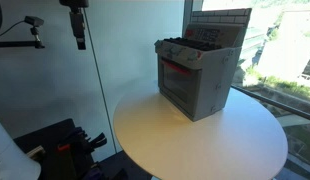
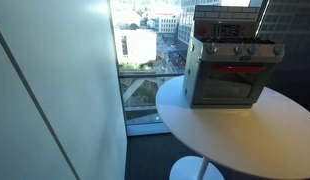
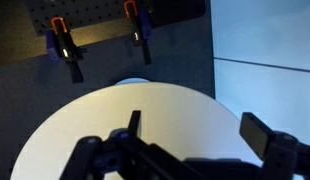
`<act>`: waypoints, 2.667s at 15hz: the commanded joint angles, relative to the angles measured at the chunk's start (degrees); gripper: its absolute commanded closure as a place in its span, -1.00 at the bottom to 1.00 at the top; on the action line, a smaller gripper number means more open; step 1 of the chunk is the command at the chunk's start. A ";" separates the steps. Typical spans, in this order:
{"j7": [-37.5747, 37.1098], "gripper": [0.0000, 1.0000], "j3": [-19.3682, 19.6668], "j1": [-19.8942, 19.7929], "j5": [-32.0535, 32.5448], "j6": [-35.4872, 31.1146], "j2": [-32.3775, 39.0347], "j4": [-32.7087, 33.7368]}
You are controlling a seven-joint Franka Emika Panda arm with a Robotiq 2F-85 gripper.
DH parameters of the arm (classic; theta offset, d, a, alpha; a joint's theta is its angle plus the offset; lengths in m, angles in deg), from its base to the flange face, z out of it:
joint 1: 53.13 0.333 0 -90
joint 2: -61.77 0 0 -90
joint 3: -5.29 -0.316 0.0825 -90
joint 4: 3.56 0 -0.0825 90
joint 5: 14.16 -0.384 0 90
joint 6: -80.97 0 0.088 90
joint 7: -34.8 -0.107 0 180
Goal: Turn the first knob from the right to the right.
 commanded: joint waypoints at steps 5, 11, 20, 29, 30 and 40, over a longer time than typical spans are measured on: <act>0.50 -1.00 -0.65 -0.89 -0.43 0.24 -0.03 0.14; 0.31 -1.00 -0.80 -1.25 -0.08 -0.11 0.37 0.67; -0.22 -1.00 -0.48 -3.80 1.35 -4.19 2.97 5.25; -1.51 -1.00 0.09 -7.82 5.52 -10.11 8.16 13.38; -1.71 -1.00 0.09 -8.33 6.27 -11.50 8.53 13.90; -7.35 -1.00 0.05 -14.12 15.55 -25.92 12.72 14.17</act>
